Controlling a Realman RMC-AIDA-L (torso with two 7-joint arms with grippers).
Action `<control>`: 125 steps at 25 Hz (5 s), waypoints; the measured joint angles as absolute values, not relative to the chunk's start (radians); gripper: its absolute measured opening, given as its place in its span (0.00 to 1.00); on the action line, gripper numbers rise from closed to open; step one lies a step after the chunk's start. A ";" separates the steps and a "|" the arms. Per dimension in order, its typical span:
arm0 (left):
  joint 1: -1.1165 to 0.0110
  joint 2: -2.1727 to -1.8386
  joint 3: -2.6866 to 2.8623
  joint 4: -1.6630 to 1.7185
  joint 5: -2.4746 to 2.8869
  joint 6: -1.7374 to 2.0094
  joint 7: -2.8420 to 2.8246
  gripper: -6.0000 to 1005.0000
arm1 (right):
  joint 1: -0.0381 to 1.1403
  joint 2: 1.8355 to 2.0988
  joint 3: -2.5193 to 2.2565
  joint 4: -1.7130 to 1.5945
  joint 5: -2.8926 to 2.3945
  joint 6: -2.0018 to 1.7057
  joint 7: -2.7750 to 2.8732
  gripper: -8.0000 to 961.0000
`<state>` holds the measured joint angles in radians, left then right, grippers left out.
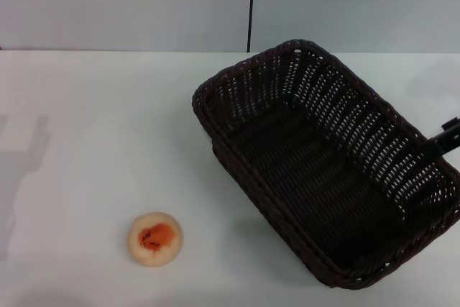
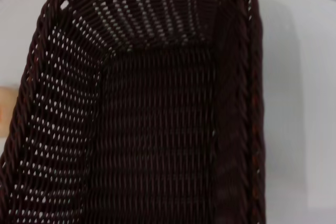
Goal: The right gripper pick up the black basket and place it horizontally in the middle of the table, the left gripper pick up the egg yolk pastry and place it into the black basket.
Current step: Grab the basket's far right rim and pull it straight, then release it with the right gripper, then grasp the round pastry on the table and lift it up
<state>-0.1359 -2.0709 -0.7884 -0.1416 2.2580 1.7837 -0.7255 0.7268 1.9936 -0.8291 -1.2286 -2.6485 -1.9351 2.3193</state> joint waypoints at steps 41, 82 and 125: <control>-0.134 -2.074 -0.774 -0.143 2.258 1.758 -0.726 0.83 | 0.671 2.025 -0.855 -1.109 -2.700 -1.835 2.282 0.30; -0.142 -2.074 -0.775 -0.144 2.257 1.754 -0.732 0.83 | 0.674 1.956 -0.751 -1.192 -2.356 -1.878 1.773 0.16; -0.163 -2.059 -0.447 0.096 2.260 1.824 -0.792 0.82 | 0.374 2.071 -0.623 -0.767 -1.226 -1.530 1.313 0.35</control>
